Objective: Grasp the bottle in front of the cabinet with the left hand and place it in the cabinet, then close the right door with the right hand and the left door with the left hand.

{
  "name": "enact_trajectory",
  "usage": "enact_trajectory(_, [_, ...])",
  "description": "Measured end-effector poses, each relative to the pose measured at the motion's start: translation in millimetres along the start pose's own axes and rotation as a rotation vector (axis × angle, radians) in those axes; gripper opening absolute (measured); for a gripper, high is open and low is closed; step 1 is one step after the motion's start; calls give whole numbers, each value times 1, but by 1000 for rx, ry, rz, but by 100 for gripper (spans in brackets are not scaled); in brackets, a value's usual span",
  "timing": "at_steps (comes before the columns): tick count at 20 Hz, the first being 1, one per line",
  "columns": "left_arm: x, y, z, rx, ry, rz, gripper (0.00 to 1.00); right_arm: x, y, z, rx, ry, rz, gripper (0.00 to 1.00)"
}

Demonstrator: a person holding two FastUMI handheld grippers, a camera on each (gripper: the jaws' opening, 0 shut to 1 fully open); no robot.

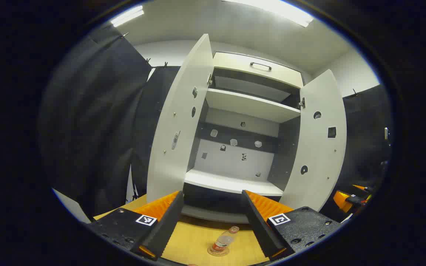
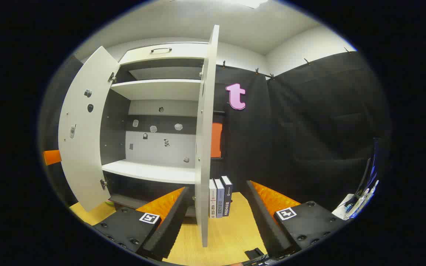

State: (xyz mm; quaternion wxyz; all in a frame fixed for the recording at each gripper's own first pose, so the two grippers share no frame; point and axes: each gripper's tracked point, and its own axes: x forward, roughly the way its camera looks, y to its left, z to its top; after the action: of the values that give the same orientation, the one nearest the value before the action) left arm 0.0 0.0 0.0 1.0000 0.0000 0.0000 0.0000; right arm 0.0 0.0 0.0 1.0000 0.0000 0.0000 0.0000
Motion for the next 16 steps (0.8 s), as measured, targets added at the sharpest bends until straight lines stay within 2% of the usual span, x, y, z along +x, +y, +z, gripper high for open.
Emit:
enact_trajectory(6, [-4,14,-1,-3,6,39,95,4,2,-8,36,41,11,98])
enact_trajectory(7, [-4,16,-1,-4,9,43,95,5,2,-8,39,42,10,89])
enact_trajectory(10, [-6,23,5,12,0,60,95,7,7,-7,42,44,18,89])
enact_trajectory(11, [-7,24,8,20,-8,63,95,7,7,-7,44,43,21,98])
enact_trajectory(12, [-7,23,10,27,-13,63,95,7,8,-7,44,45,19,89])
enact_trajectory(15, [-7,20,10,25,-14,57,95,5,3,-8,52,52,8,89])
enact_trajectory(16, [-7,19,8,19,-11,54,95,3,2,-9,55,52,5,98])
